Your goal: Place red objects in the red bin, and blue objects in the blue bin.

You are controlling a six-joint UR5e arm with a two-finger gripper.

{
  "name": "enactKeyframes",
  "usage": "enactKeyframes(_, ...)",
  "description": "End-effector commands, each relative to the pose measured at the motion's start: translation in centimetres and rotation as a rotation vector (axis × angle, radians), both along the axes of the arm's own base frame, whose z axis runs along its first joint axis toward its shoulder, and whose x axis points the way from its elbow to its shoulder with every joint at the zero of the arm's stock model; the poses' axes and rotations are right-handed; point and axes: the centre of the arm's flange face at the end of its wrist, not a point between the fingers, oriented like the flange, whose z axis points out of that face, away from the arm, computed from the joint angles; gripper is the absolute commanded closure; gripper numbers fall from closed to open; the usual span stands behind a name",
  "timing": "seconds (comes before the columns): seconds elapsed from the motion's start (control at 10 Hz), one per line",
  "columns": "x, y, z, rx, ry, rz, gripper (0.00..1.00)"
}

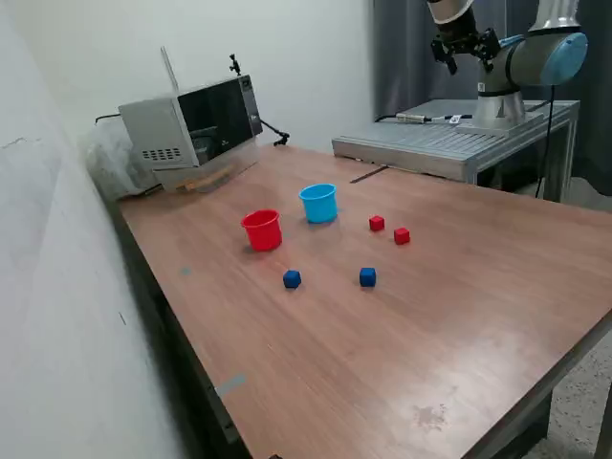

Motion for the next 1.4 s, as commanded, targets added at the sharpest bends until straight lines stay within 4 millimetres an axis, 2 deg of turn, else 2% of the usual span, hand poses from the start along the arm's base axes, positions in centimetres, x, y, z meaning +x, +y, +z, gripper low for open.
enactKeyframes(0.0,0.0,0.0,0.1,0.0,0.002,0.0,0.0)
enactKeyframes(0.4,0.1,-0.1,0.0,-0.001,0.0,0.001,0.0)
enactKeyframes(0.7,-0.7,0.2,0.0,0.003,0.02,0.01,0.0)
enactKeyframes(0.9,-5.5,0.3,1.9,-0.003,0.27,-0.008,0.0)
enactKeyframes(1.0,-7.9,-0.5,3.3,-0.093,0.378,-0.036,0.0)
enactKeyframes(1.3,-13.0,-0.4,5.3,-0.128,0.508,-0.052,0.0)
